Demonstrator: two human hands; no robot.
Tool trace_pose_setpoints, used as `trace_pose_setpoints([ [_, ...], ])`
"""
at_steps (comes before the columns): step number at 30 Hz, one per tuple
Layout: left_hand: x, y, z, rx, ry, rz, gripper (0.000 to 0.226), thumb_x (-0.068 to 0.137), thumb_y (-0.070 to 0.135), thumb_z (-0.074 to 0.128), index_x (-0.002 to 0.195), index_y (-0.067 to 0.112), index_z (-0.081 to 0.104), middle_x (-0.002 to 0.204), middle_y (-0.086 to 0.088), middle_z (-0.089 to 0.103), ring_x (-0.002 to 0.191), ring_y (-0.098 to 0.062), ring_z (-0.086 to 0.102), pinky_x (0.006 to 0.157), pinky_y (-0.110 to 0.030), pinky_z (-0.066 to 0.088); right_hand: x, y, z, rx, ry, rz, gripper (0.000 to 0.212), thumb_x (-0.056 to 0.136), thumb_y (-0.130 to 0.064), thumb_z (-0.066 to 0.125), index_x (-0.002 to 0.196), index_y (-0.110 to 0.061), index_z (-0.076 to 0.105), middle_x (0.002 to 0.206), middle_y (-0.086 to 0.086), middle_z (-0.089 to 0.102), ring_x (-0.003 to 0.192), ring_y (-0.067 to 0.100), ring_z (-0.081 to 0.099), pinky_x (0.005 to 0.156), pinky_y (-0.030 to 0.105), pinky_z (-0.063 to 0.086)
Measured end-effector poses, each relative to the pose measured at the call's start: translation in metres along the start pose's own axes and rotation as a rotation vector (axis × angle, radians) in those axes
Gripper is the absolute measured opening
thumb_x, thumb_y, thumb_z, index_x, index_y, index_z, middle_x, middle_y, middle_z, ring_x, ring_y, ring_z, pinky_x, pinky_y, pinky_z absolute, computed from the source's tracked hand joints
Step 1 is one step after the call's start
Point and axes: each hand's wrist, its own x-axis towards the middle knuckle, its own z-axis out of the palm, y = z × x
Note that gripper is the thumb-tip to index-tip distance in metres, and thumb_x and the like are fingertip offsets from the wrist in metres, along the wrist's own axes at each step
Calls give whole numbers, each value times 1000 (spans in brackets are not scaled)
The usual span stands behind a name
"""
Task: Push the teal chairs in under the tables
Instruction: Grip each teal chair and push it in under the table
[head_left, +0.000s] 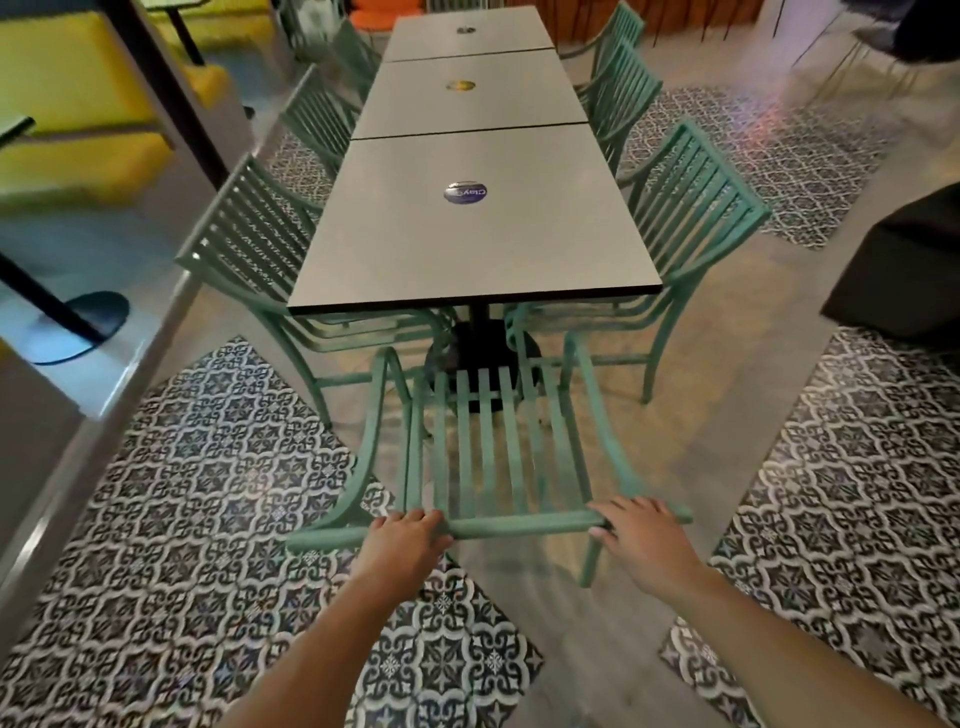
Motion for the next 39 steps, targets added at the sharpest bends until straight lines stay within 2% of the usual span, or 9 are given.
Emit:
trace_pose_setpoints([
  [9, -6, 0, 4, -27, -33, -9, 35, 99, 52, 34, 121, 31, 49, 121, 8, 57, 117, -17, 51, 105, -39, 37, -6, -4, 2, -45, -25, 28, 39, 99, -47, 36, 135, -35, 44, 129, -14, 52, 121, 16, 43, 102, 32, 28],
  [20, -19, 4, 11, -21, -1, -6, 35, 99, 52, 33, 123, 31, 48, 122, 9, 57, 119, -18, 50, 105, -39, 36, -19, -6, 4, -37, -14, 25, 39, 99, -45, 37, 135, -33, 45, 128, -13, 53, 119, 16, 44, 101, 33, 29],
  [39, -30, 6, 10, 3, -12, 15, 33, 100, 50, 32, 123, 32, 46, 117, 10, 57, 111, -14, 52, 101, -34, 40, -32, -10, 11, -27, 16, 29, 39, 99, -44, 38, 135, -33, 45, 128, -10, 53, 118, 17, 45, 102, 34, 29],
])
